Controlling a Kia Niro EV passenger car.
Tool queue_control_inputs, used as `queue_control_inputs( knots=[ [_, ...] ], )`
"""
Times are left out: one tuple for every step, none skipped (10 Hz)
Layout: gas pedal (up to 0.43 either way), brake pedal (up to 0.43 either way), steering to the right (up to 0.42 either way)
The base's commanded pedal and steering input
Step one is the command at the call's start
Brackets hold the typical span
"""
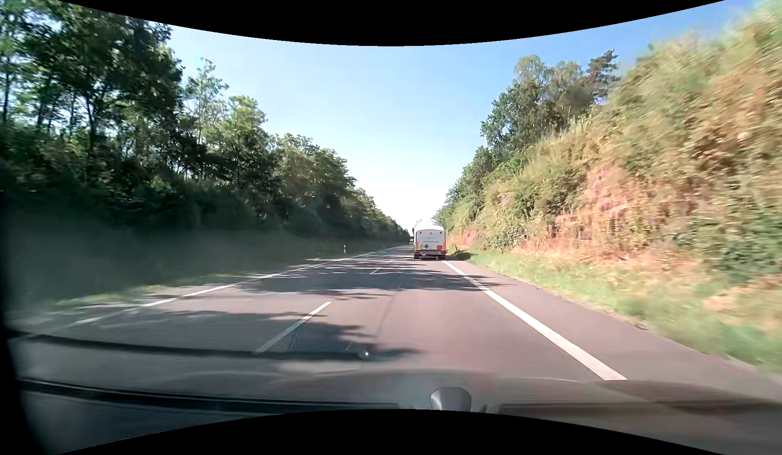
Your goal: Follow the waypoints while adhering to traffic rules and regulations
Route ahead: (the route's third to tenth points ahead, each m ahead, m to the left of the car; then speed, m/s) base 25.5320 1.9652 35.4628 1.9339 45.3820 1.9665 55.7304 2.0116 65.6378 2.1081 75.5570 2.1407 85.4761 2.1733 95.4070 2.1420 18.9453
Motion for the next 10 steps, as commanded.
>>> queue_control_inputs(
  knots=[
    [0.13, 0.006, 0.002],
    [0.13, 0.006, 0.002],
    [0.13, 0.006, 0.002],
    [0.13, 0.006, 0.001],
    [0.13, 0.006, 0.001],
    [0.13, 0.006, 0.001],
    [0.13, 0.006, 0.001],
    [0.13, 0.006, 0.001],
    [0.13, 0.006, 0.001],
    [0.11, 0.006, 0.001]
  ],
)
